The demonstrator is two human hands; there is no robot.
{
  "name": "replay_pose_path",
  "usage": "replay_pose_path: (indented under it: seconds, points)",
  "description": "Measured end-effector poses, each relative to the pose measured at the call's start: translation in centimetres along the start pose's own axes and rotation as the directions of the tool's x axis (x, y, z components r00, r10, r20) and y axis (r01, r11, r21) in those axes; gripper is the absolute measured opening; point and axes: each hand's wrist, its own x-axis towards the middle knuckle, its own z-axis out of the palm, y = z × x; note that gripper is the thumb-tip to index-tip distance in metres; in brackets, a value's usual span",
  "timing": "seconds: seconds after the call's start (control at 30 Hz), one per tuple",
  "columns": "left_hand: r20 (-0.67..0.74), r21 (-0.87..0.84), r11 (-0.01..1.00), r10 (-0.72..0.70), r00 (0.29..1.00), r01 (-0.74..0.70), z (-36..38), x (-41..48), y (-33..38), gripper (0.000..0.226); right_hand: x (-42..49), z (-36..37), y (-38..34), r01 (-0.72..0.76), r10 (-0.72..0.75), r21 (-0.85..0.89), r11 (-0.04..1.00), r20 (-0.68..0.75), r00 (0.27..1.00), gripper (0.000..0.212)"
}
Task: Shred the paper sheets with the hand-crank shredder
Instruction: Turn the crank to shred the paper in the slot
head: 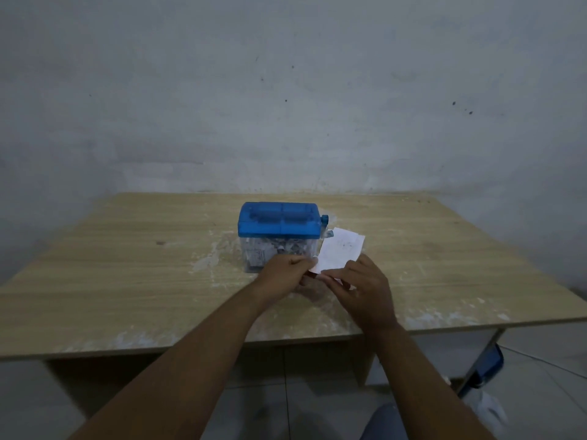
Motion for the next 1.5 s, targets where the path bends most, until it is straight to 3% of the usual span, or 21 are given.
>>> replay_pose_path:
  seconds: [0.13,0.23,0.37,0.47,0.57,0.77,0.93,1.1,1.33,1.5]
  points:
    - [0.034,-0.130,0.989,0.080,0.996,-0.075,-0.5,-0.4,1.4,0.024,1.0,-0.5,-2.2,-0.226,0.244,0.162,0.960,-0.098,0.965,0.018]
    - [0.013,-0.275,0.952,0.144,0.990,-0.135,-1.0,-0.9,3.5,0.020,3.2,-1.0,-3.6,-0.409,0.490,0.382,0.828,-0.141,0.860,0.021]
    - [-0.049,-0.231,0.929,0.285,0.957,-0.289,-2.4,-0.9,5.8,0.017,7.0,-1.5,-4.3,-0.495,0.636,0.580,0.647,-0.052,0.770,0.013]
    - [-0.071,-0.206,0.903,0.370,0.926,-0.377,-4.1,-0.7,7.4,0.020,10.0,-1.9,-4.4,-0.494,0.614,0.607,0.623,0.011,0.789,0.015]
    - [-0.091,-0.127,0.897,0.414,0.906,-0.422,-6.2,-0.3,9.1,0.025,13.3,-2.9,-4.8,-0.457,0.530,0.584,0.671,0.054,0.846,0.024]
    - [-0.207,0.069,0.862,0.506,0.838,-0.503,-9.9,2.0,10.7,0.012,18.7,-2.5,-4.2,-0.387,0.365,0.450,0.805,0.139,0.921,0.039]
    - [-0.238,0.266,0.834,0.544,0.805,-0.484,-11.8,3.9,9.7,0.008,20.0,0.1,-3.3,-0.422,0.372,0.410,0.809,0.199,0.907,0.042]
    - [-0.262,0.304,0.857,0.496,0.828,-0.417,-12.0,5.1,7.5,0.010,19.3,2.7,-2.7,-0.457,0.388,0.373,0.807,0.249,0.888,0.041]
    - [-0.334,0.145,0.894,0.448,0.829,-0.425,-11.9,5.0,5.4,0.029,18.6,4.2,-1.8,-0.511,0.417,0.358,0.782,0.309,0.855,0.041]
    - [-0.199,0.256,0.846,0.520,0.831,-0.468,-11.6,5.8,4.5,0.014,18.3,4.8,-1.2,-0.531,0.432,0.348,0.773,0.325,0.841,0.046]
